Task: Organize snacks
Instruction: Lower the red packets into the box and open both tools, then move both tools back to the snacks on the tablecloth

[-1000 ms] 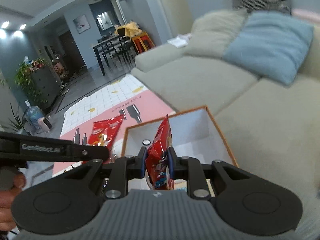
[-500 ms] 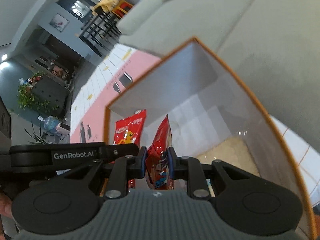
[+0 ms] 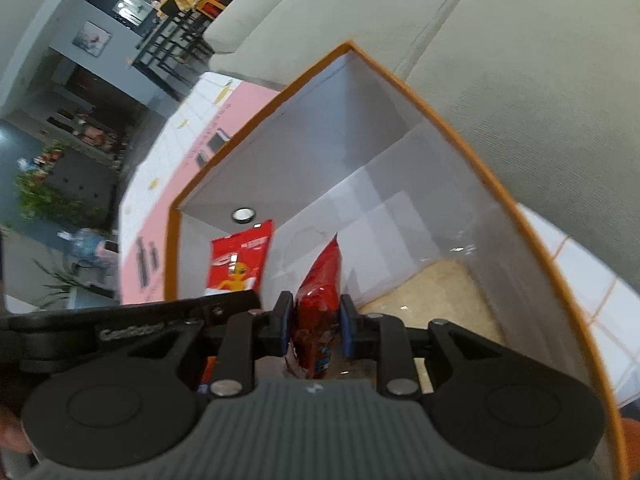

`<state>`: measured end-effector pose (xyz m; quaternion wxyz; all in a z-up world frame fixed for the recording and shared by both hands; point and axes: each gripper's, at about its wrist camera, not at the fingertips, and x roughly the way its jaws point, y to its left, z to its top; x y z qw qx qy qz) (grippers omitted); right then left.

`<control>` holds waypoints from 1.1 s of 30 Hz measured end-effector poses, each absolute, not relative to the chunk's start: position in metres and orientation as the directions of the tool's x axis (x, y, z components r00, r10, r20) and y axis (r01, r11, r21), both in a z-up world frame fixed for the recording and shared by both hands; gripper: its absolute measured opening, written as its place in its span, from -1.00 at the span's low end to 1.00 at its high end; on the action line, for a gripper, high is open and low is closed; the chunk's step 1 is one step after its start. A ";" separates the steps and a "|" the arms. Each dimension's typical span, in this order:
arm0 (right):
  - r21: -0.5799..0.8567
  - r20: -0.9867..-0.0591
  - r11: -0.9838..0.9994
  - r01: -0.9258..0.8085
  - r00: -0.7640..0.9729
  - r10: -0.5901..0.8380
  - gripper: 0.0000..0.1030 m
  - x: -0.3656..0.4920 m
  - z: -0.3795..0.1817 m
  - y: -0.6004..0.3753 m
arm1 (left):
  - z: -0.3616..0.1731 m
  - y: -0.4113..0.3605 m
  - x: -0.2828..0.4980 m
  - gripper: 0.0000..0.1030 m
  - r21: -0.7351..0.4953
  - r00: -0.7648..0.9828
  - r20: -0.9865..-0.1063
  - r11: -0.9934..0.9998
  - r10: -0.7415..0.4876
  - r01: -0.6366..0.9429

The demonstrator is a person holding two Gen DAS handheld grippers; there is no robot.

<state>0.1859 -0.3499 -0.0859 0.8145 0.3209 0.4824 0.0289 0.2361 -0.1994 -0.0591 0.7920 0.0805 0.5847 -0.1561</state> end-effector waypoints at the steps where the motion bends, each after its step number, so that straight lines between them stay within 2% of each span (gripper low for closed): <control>1: 0.525 -0.778 0.810 0.262 0.533 0.332 -0.47 0.185 -0.084 -0.348 | -0.058 -0.199 0.235 0.01 -0.059 0.264 -0.951 0.937 -0.157 0.344; 4: 0.475 -0.798 0.843 0.254 0.528 0.291 -0.47 0.184 -0.079 -0.345 | -0.054 -0.200 0.229 0.05 -0.054 0.272 -0.949 0.932 -0.160 0.360; 7: 0.428 -0.813 0.868 0.253 0.527 0.248 -0.38 0.181 -0.073 -0.342 | -0.047 -0.197 0.224 0.25 -0.052 0.290 -0.943 0.932 -0.164 0.358; 10: 0.392 -0.811 0.887 0.243 0.546 0.209 -0.26 0.176 -0.063 -0.340 | -0.036 -0.191 0.217 0.25 -0.058 0.310 -0.934 0.932 -0.177 0.358; 15: 0.326 -0.795 0.927 0.187 0.585 0.161 -0.20 0.164 -0.036 -0.327 | -0.014 -0.173 0.201 0.25 -0.063 0.369 -0.907 0.933 -0.201 0.354; 19: 0.252 -0.773 0.958 0.134 0.623 0.116 -0.05 0.151 -0.015 -0.310 | 0.003 -0.154 0.183 0.25 -0.057 0.427 -0.880 0.938 -0.208 0.341; 26: 0.171 -0.735 0.984 0.059 0.673 0.087 -0.02 0.128 0.011 -0.272 | 0.031 -0.113 0.146 0.25 -0.020 0.535 -0.824 0.954 -0.186 0.300; 33: 0.152 -0.712 0.988 -0.007 0.693 0.114 -0.01 0.113 0.022 -0.230 | 0.039 -0.063 0.116 0.26 -0.010 0.606 -0.777 0.966 -0.169 0.257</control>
